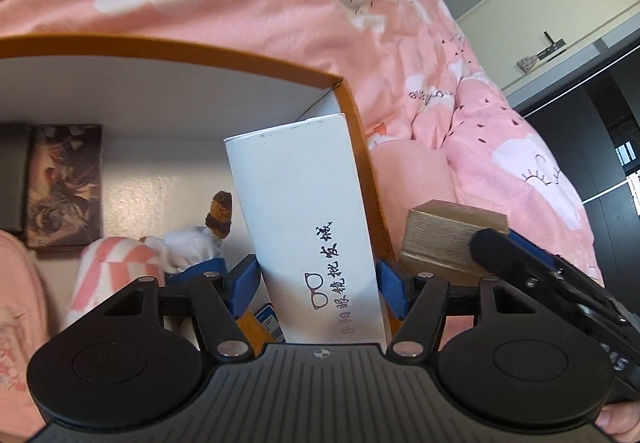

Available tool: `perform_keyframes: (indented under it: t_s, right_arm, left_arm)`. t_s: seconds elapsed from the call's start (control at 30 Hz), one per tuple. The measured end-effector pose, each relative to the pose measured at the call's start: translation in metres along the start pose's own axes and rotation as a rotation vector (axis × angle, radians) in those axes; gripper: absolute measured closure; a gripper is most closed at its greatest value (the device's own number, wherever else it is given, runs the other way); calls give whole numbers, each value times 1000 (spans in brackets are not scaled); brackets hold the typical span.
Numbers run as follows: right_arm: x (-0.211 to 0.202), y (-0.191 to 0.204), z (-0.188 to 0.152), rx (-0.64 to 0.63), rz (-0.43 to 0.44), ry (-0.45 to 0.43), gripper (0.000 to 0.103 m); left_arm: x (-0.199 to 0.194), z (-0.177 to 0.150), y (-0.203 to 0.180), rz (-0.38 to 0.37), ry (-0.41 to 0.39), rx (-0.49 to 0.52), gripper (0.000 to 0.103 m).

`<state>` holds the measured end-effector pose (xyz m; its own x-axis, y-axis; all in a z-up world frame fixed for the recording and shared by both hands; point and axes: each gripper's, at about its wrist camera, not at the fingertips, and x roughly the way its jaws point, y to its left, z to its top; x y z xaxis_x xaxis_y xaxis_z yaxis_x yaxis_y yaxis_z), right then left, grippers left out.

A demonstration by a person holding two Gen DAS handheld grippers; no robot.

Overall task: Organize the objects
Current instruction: 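Carry the white box with the left gripper while the right gripper carries the gold box over the orange box, then open the left gripper to drop the white box into the orange box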

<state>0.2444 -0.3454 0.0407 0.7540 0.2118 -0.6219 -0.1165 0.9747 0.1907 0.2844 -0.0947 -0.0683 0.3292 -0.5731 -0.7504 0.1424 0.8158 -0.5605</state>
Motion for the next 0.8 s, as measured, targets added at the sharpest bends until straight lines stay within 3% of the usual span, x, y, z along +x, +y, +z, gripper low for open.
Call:
perform_keyframes:
  t_s: [0.17,0.33,0.63,0.8]
  right_arm:
    - [3,-3,2,3,7,2,41]
    - [6,-5,3,10,10,7,41]
    - [9,-7,5,24,15,21,41]
    - [7,-8,6,34,12,17,41]
  left_arm:
    - [25,3,-4,50,113,42,30]
    - [38,1,-5,96,149,65,29]
    - [28,3,0,58,156,96,18]
    - [14,6,2,25,113,111,31]
